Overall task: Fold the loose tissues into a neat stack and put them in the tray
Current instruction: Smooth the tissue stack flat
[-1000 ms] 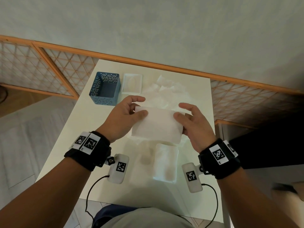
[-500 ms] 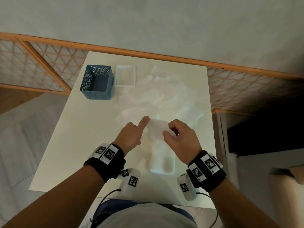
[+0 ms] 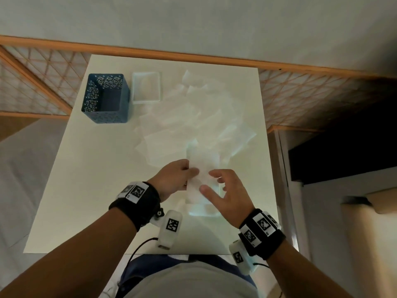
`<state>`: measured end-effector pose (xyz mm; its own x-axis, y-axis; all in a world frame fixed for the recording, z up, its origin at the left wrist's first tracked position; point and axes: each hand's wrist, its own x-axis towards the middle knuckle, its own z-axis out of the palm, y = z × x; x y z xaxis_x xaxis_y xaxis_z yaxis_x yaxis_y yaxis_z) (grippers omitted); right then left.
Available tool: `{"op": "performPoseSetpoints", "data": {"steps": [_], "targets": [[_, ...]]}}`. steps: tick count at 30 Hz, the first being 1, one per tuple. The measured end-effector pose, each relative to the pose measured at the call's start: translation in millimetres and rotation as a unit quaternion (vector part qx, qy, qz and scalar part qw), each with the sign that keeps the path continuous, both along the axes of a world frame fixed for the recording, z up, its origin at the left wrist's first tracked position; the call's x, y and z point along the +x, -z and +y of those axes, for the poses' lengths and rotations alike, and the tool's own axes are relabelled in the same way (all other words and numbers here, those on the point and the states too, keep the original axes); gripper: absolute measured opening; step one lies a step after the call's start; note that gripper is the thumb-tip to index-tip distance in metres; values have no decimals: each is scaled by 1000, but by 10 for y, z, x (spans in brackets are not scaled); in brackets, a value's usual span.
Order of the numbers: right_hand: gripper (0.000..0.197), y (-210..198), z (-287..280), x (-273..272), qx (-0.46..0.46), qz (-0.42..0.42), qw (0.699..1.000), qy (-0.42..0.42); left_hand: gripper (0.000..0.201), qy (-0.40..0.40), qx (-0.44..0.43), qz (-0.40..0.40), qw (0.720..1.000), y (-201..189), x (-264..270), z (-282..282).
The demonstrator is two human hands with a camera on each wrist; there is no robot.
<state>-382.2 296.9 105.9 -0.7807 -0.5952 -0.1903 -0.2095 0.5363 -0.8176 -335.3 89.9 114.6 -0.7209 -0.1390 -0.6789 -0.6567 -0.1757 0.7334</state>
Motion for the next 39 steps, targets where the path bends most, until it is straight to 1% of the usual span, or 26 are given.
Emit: {"op": "performPoseSetpoints", "data": {"steps": [2,3,4,5,6,7,8,10,13,15,16,17,19,20,21,23,25,27,28,30,32,34,36,39], "targets": [[70,99,54,-41,-5,-101,990,102,18,13,27,2,1000,77,6,23],[70,154,74,-74,-7,-162,976,145,20,19,39,0,999,106,10,40],[64,203,91,-106,-10,-221,959,176,21,24,46,-3,999,136,13,59],[53,243,103,-132,-14,-267,944,191,21,29,44,-7,999,170,19,76],[41,275,112,-148,-15,-296,936,192,20,32,40,-12,999,202,23,99],[31,310,115,-159,-17,-310,932,187,20,33,38,-20,999,238,27,116],[25,345,113,-160,-15,-314,931,183,21,34,45,-27,998,277,35,131],[22,416,112,-155,-5,-317,929,193,25,39,68,-37,996,359,59,152],[30,501,109,-161,-5,-351,908,227,31,40,110,-35,993,433,79,184],[45,530,120,-171,-31,-384,892,238,34,22,139,-36,989,429,79,208],[49,535,119,-177,-47,-403,882,238,37,13,153,-36,987,424,80,220],[46,557,127,-178,-65,-421,874,234,40,7,166,-36,985,417,87,228],[27,563,140,-167,-105,-449,857,229,44,-4,179,-36,983,432,101,236],[22,568,147,-164,-124,-456,851,229,44,-11,177,-38,983,444,105,241],[23,576,158,-165,-139,-452,851,227,43,-18,170,-41,984,465,109,248],[22,578,168,-166,-152,-432,862,218,37,-33,153,-44,987,516,119,262],[17,597,175,-170,-143,-420,871,209,30,-34,136,-42,989,560,133,281],[19,627,174,-173,-122,-409,881,205,25,-25,105,-39,993,607,150,295],[17,641,170,-171,-104,-396,889,204,25,-26,78,-38,996,629,158,298],[9,674,161,-167,-51,-350,915,196,35,-30,-10,-30,999,677,171,305],[18,711,141,-172,12,-294,938,183,41,-24,-110,-19,993,729,183,312],[24,754,107,-179,57,-249,951,175,33,-18,-174,-18,984,800,190,324],[23,797,58,-187,83,-212,958,175,24,-22,-214,-28,976,859,187,323],[21,843,-14,-217,125,-172,962,168,21,-17,-265,-52,963,939,200,338]]}}
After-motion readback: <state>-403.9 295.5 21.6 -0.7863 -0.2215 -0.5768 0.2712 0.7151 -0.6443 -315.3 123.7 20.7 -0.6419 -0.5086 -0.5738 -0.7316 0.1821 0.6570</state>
